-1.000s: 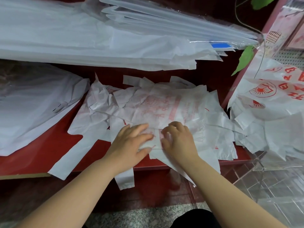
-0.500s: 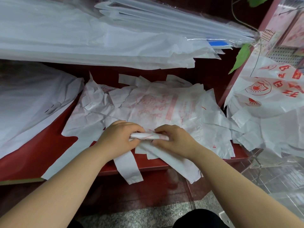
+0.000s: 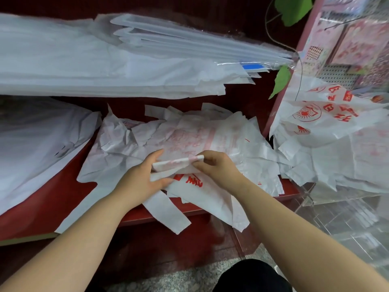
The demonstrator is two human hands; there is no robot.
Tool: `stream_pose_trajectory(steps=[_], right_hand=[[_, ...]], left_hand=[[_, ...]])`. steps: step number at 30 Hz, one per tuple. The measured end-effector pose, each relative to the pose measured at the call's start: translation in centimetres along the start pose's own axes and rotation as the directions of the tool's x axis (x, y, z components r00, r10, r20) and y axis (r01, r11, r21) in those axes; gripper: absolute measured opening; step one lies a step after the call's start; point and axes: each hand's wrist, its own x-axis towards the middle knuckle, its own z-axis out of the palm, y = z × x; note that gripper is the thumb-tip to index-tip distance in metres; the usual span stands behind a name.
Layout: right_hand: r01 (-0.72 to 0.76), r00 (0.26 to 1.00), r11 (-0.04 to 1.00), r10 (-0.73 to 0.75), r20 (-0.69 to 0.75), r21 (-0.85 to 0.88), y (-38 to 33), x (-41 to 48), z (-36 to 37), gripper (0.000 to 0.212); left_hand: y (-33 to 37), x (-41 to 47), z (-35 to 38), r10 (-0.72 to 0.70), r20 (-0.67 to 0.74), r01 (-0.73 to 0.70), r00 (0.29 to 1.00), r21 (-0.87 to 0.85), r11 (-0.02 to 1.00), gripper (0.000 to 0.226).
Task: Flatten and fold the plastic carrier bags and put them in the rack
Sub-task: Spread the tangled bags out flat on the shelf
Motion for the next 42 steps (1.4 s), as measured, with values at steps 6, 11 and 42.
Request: stream_pose_trajectory(steps=[6,11,42], right_hand=[[-0.027,0.983,0.982,0.06,-0.173,0.187,1.0,-0.9,-1.4,0.041],[0.028,0.965,0.987,0.014,-0.262,0.157,0.4,-2.8,-4.4,0.032],[-0.177,0.974,0.717,0.227,-0.014,-0.674,14.2,-14.4,-19.8,0.028]], left_hand=[[-1.2,-0.8,1.1,0.035,0.21,-0.099,0.977,0.305,0.947,0.062],[-1.5,-0.2,1.7,0.042,0.232,-0.147,0.972,0.454,0.879,0.056],[16.2,-2.9,24.8,0.253,0.437,-0.101,0.863,-0.34,0.935,0.083]])
